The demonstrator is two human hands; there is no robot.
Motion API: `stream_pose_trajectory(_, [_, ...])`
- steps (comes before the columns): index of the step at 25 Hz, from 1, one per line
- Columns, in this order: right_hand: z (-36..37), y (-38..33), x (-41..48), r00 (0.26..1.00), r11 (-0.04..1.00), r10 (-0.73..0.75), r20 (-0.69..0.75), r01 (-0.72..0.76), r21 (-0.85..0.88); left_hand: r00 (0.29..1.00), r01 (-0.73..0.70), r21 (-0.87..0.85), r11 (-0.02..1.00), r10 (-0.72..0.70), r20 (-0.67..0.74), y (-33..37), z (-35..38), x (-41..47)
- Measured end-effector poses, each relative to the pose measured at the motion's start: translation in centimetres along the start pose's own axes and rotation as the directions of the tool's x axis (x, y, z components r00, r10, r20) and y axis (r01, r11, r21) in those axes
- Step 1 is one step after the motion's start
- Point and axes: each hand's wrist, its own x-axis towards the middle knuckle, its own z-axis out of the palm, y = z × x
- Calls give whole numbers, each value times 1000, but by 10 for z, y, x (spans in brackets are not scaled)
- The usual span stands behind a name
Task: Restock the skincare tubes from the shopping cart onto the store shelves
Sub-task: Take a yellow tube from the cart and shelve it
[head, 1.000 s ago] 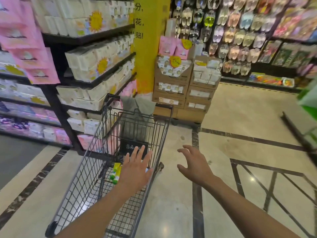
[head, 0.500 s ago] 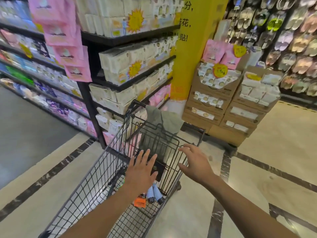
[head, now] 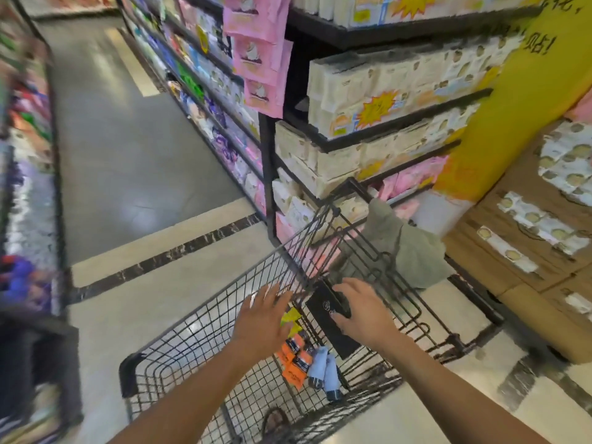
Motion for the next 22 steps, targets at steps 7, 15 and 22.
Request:
stream_pose_trajectory(7, [69, -21, 82, 983, 993, -94, 160, 81, 90, 989, 125, -88, 988, -117, 91, -66, 43, 21])
stream_pose_trajectory(15, [153, -7, 145, 932, 985, -142, 333, 100, 140, 953, 250, -172, 953, -212, 215, -93, 104, 49])
stream_pose_trajectory(22, [252, 26, 177, 858, 989, -142, 493, 99, 112, 886, 379, -211, 901, -287, 365, -88, 179, 69])
